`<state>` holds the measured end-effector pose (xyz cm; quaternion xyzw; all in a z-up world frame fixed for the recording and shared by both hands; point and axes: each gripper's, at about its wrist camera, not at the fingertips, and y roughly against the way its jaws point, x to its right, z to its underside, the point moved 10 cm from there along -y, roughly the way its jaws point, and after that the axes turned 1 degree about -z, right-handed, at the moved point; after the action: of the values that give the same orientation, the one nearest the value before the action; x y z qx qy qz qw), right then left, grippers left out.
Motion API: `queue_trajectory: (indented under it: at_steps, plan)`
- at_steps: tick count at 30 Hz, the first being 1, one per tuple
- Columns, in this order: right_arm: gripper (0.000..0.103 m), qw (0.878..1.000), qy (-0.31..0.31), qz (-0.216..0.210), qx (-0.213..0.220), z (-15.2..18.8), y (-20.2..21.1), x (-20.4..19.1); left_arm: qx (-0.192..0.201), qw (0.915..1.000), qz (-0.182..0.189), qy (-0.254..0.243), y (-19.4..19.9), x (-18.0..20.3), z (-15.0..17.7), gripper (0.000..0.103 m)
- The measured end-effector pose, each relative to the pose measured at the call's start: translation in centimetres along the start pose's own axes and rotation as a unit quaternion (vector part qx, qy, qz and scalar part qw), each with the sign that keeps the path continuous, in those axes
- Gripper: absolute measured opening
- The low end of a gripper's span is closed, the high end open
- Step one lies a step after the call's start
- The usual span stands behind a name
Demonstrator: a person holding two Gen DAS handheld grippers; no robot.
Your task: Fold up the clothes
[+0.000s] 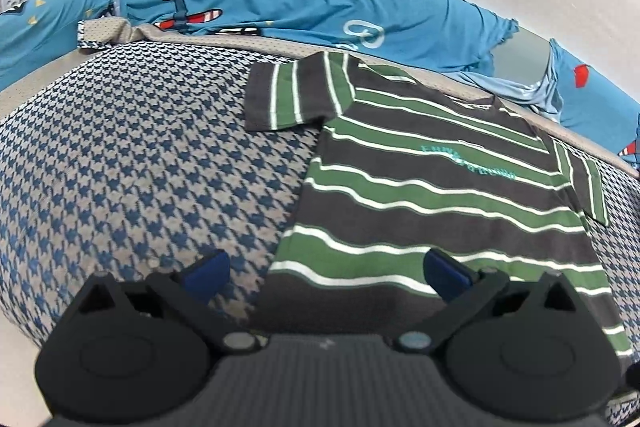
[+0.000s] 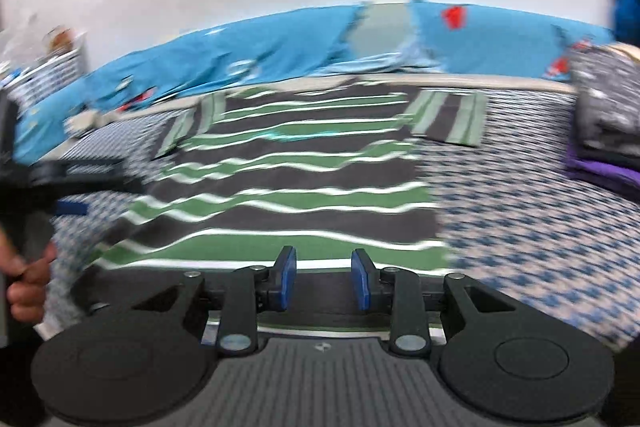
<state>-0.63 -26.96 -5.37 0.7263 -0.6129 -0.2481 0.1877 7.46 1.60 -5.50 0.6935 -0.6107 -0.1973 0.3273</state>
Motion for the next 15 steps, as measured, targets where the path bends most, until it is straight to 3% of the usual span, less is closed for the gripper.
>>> queue_trajectory:
  at_steps: [7,11,15]
  plan:
    - [0.031,0.996,-0.066,0.059,-0.016,0.8,0.0,5.3,-0.005,0.9999,0.003,-0.014,-0.4,1.5,0.4,0.103]
    - [0.039,0.992,-0.11,0.052,-0.033,1.7,-0.7,6.7,-0.009,0.9998,0.002,-0.02,-0.6,2.0,0.6,0.103]
    - [0.04,0.986,-0.155,0.038,-0.046,2.7,-1.4,7.6,-0.012,0.9996,-0.001,-0.025,-0.7,2.0,0.8,0.103]
